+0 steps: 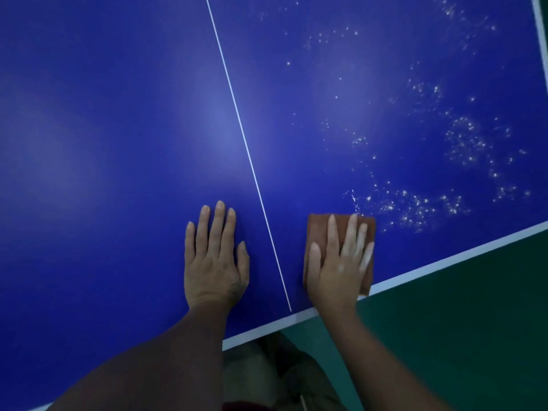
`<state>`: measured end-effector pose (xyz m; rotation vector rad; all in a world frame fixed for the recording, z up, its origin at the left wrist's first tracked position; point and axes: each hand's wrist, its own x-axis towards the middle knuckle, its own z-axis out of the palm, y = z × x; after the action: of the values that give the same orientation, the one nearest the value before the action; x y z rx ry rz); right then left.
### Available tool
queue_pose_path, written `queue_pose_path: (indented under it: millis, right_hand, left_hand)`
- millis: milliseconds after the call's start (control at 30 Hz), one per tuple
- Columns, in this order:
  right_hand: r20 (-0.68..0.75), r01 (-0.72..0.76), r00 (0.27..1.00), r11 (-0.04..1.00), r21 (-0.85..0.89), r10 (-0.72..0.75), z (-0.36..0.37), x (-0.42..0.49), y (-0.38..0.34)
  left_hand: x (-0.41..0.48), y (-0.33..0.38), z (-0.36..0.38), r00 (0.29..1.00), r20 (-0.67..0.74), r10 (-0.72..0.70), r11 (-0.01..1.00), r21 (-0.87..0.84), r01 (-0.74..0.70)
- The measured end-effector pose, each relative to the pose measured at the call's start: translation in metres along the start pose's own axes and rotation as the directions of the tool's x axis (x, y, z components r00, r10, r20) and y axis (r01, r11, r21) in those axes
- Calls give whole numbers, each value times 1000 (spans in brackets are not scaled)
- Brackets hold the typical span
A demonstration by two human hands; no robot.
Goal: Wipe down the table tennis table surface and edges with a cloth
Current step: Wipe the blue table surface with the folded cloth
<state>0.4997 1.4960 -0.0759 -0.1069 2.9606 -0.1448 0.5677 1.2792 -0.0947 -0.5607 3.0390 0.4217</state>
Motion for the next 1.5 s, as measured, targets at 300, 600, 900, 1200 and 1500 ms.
queue_pose_path:
  millis: [300, 600, 900, 1200, 1500]
  right_hand:
    - [-26, 26, 999, 999, 38, -25, -20, 173, -76]
    - [6, 121, 993, 993, -5, -121, -3, 33, -27]
    - [-39, -139, 989, 990, 10, 139, -3, 30, 18]
    - [-2, -144, 990, 986, 80, 144, -31, 193, 7]
    - [-31, -56, 998, 998, 18, 57, -11, 29, 47]
  left_hand:
    - [-1, -1, 1, 1000, -25, 15, 1000, 5, -15]
    - [-2, -2, 6, 1000, -28, 14, 1000, 9, -13]
    - [-1, 0, 5, 1000, -12, 8, 1000, 29, -8]
    - [0, 2, -1, 1000, -3, -2, 999, 40, 2]
    - [0, 3, -3, 1000, 19, -16, 999, 38, 15]
